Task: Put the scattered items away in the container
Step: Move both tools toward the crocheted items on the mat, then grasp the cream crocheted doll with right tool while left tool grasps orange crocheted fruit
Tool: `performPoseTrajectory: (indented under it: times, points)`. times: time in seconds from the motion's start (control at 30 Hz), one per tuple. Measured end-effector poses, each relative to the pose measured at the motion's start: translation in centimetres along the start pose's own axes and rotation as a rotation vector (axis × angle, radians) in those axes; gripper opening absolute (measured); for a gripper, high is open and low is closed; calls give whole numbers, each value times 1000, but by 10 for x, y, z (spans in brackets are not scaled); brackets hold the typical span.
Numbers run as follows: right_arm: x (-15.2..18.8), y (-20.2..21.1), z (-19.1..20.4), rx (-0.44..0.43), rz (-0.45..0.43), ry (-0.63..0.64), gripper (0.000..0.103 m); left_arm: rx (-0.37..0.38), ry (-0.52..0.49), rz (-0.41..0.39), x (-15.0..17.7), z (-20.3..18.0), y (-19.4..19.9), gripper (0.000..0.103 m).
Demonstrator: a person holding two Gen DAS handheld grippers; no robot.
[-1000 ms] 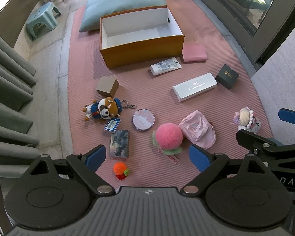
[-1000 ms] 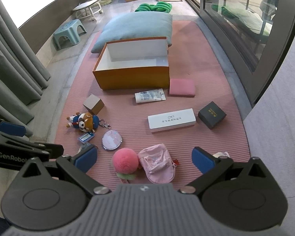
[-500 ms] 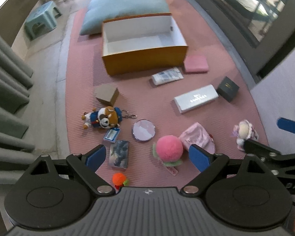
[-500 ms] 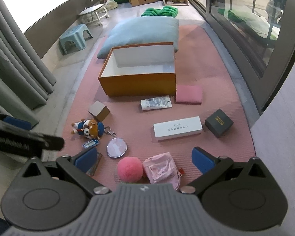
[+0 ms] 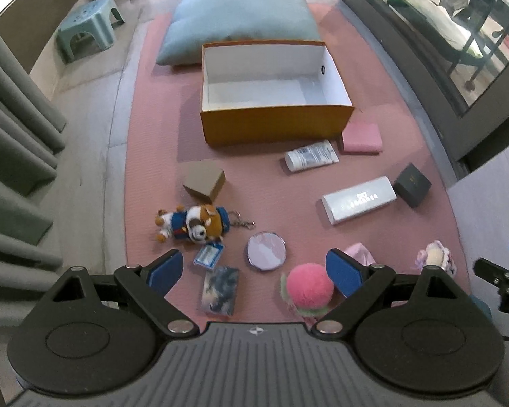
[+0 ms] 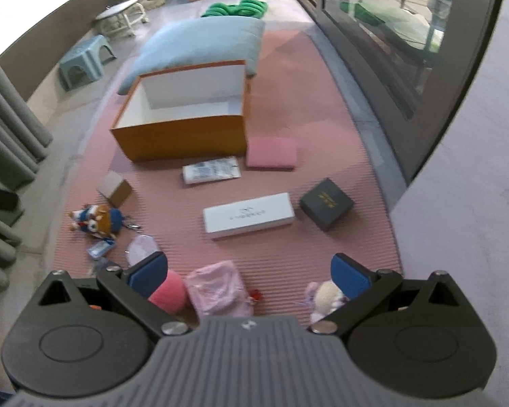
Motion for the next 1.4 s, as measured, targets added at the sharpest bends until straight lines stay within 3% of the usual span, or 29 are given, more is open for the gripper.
performPoseTrajectory:
  times: [0.23, 0.5, 0.67, 0.87, 1.07, 1.4]
  points:
    - [12, -16, -27, 23, 18, 59, 103, -88, -142, -4, 17, 24, -60, 103]
    - [34, -49, -55, 79, -1, 177, 103, -52, -73, 107, 79, 63, -142, 103]
    - [49, -82, -74, 141, 25, 285, 103, -93, -50, 122, 114, 80, -179, 103]
    - [53, -108, -87, 114, 81, 296, 103, -107, -104, 65, 142, 68, -196, 103]
    - [58, -127, -81, 83, 120, 367, 102, -44, -39, 79, 161, 65, -211, 103]
    - [69, -165, -77, 9, 205, 467, 102, -28, 52, 49, 172, 69, -224, 103]
Point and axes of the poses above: each gripper's, at about its wrist camera, not at the fingertips, and y roughly against the way its jaws point, z to its left, x to its underside, the point moved 1 cm from there along -y, roughly the way its jaws point, and after that the axes turned 11 degrees about y, right-handed, at the moved point
